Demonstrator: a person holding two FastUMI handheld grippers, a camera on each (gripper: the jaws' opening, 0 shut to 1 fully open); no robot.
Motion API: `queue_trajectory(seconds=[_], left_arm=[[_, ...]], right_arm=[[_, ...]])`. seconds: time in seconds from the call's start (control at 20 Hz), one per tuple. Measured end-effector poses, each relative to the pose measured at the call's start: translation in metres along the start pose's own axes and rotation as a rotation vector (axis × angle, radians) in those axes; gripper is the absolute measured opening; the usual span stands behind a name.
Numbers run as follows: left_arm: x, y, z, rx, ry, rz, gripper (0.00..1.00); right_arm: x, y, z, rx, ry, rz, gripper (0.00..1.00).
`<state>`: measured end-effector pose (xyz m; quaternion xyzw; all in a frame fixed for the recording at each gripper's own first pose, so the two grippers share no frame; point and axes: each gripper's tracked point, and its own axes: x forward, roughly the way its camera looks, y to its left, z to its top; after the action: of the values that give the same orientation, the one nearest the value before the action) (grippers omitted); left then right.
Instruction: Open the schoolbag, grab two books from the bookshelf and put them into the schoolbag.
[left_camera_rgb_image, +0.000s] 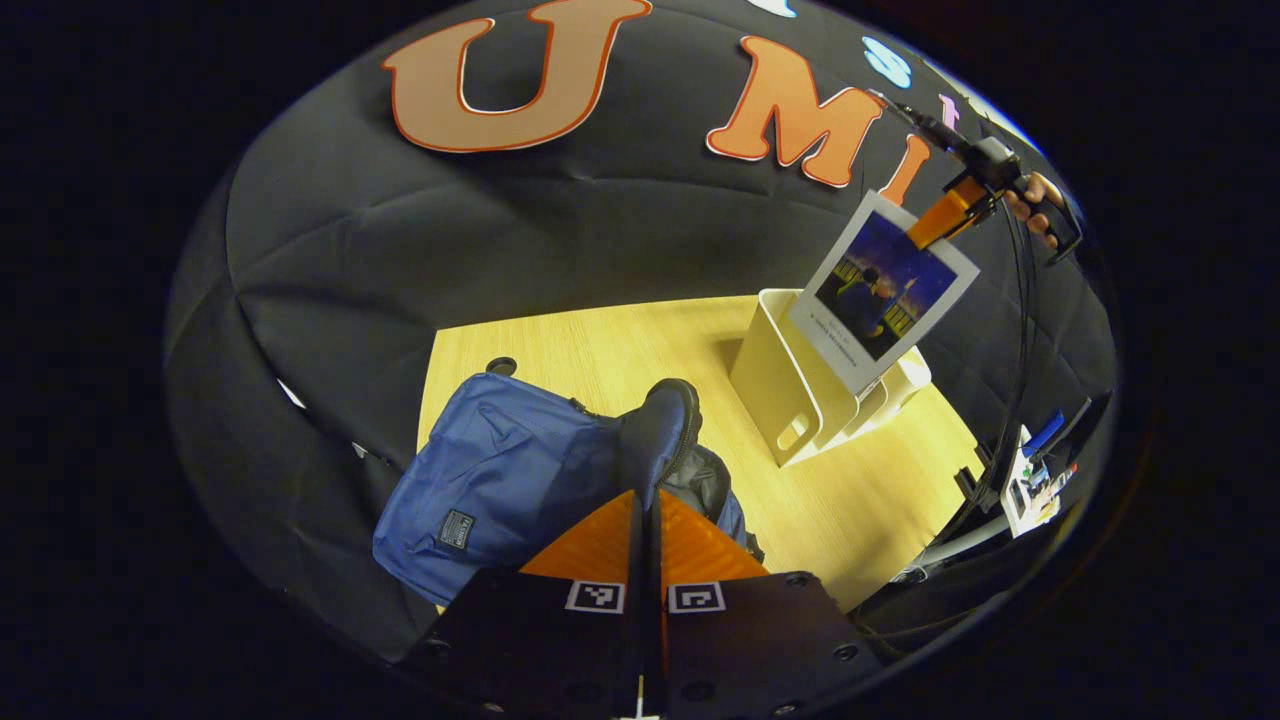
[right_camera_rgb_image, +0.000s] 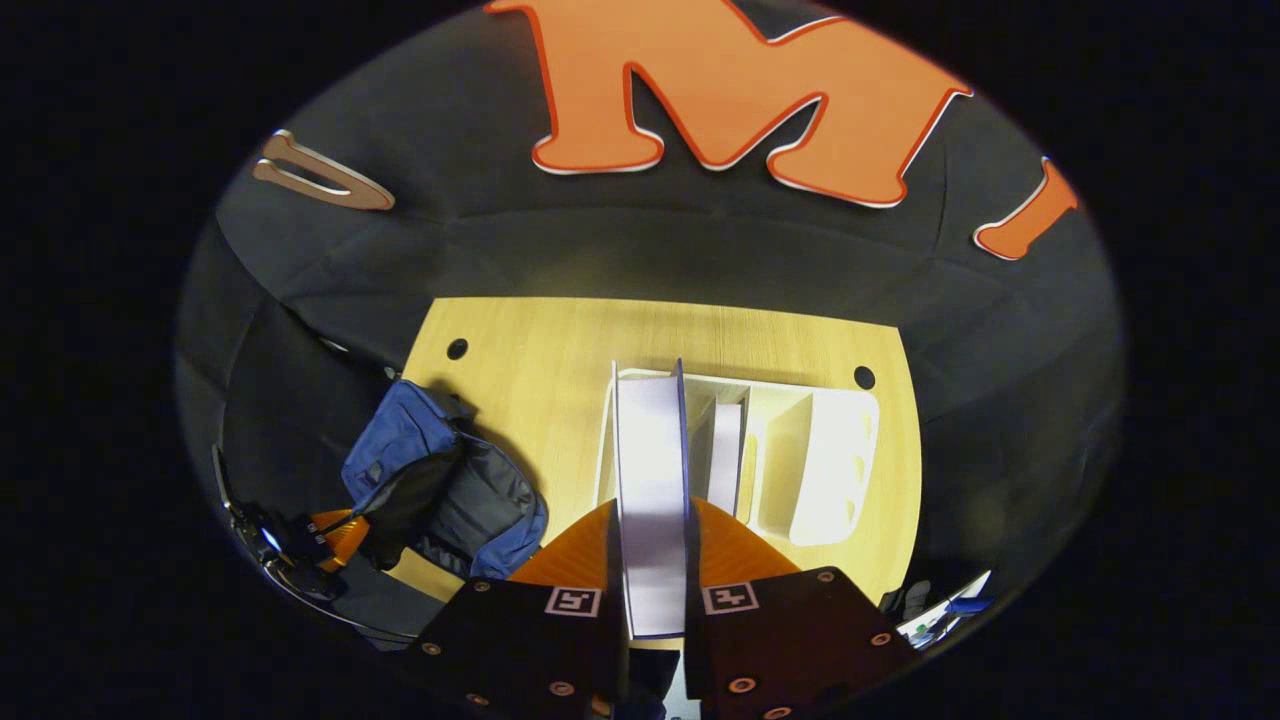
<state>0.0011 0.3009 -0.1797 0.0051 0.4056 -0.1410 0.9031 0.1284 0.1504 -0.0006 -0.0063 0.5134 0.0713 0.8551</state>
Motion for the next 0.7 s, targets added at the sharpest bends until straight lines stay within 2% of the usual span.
queue_trajectory(seconds=[0.35,0.7], left_arm=[[-0.003,0.004,0.008,0.041,0.020,0.032,0.02],[-0.009,0.017,0.026,0.086,0.040,0.069,0.00]], right_arm=[[-0.038,0.028,-0.027,0.061,-0.092,0.160,0.22],[-0.024,0.076,-0.065,0.174,-0.119,0.370,0.22]])
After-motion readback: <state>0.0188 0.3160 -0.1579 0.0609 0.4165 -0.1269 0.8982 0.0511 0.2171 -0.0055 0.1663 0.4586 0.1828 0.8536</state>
